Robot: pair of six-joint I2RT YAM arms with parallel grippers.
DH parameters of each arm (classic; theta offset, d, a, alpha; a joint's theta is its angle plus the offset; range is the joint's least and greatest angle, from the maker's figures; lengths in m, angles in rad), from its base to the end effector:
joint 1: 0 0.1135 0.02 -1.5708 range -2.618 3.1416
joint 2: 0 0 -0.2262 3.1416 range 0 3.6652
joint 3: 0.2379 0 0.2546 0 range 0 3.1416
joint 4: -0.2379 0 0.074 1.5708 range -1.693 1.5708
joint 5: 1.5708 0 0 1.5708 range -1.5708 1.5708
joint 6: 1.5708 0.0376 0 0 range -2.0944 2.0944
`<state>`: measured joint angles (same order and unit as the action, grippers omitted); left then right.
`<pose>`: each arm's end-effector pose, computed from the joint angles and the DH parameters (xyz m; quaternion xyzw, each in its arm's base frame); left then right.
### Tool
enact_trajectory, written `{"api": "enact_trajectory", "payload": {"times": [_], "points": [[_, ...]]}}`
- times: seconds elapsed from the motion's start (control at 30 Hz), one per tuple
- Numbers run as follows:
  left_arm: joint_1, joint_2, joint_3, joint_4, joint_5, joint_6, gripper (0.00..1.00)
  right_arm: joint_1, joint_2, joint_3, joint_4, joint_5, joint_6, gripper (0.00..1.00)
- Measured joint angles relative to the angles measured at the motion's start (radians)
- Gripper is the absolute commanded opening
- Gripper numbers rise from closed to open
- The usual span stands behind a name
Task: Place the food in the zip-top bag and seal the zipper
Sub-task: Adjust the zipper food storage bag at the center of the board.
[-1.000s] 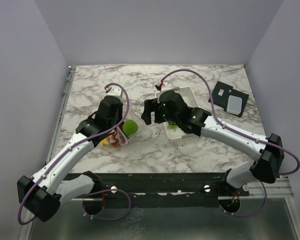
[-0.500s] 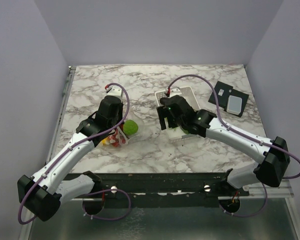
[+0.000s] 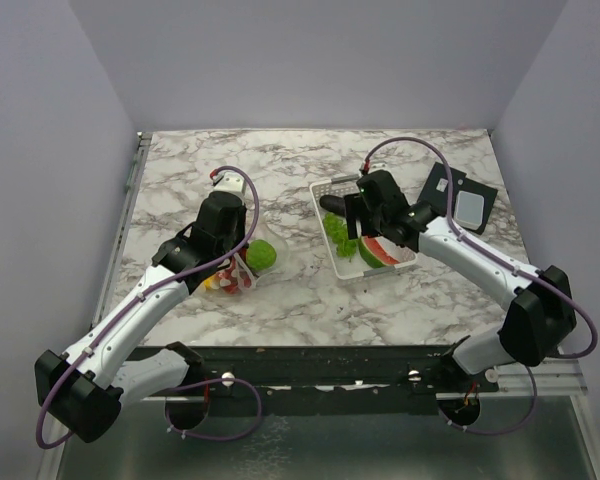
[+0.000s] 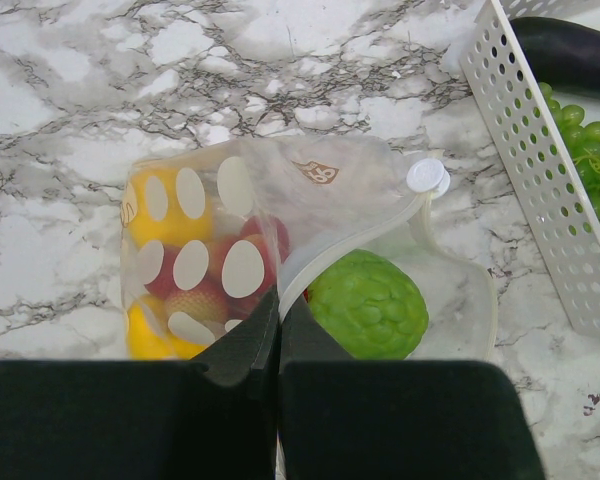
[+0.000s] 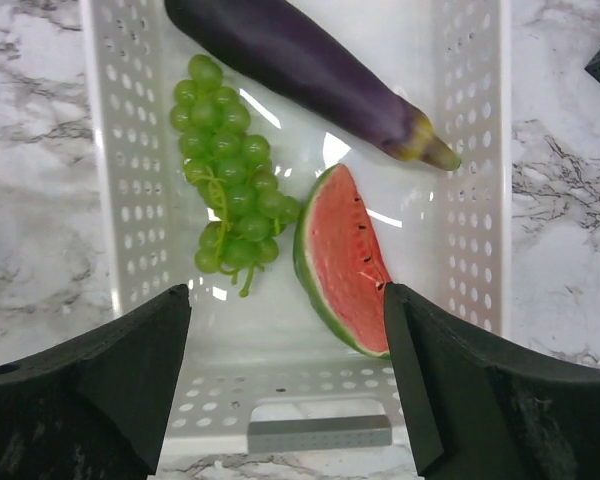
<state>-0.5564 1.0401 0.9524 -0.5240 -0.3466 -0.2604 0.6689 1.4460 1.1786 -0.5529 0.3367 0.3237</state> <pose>0.2163 -0.1195 0.2839 0.0502 0.8761 -0.0401 0.4778 0.2595 0.1893 0.2504 -0.0970 0.9142 0.0350 0.3920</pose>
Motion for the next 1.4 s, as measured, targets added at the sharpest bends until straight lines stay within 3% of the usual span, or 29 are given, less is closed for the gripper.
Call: {"api": "enact_trajectory", "payload": {"times": [0.5,0.8,1.1,1.4], "points": [[0.000,0.000,0.000,0.000,0.002,0.000,0.00,-0.108,0.149,0.071,0.029,-0.136,-0.052,0.79],[0.000,0.000,-0.001,0.000,0.002,0.000,0.00,-0.108,0.143,0.096,0.114,-0.376,0.018,0.78],[0.000,0.000,-0.001,0.000,0.003,0.000,0.00,-0.105,0.115,0.098,0.138,-0.472,0.052,0.75],[0.000,0.000,-0.001,0.000,0.003,0.000,0.00,0.072,0.105,0.095,0.204,-0.554,0.109,0.73]]}}
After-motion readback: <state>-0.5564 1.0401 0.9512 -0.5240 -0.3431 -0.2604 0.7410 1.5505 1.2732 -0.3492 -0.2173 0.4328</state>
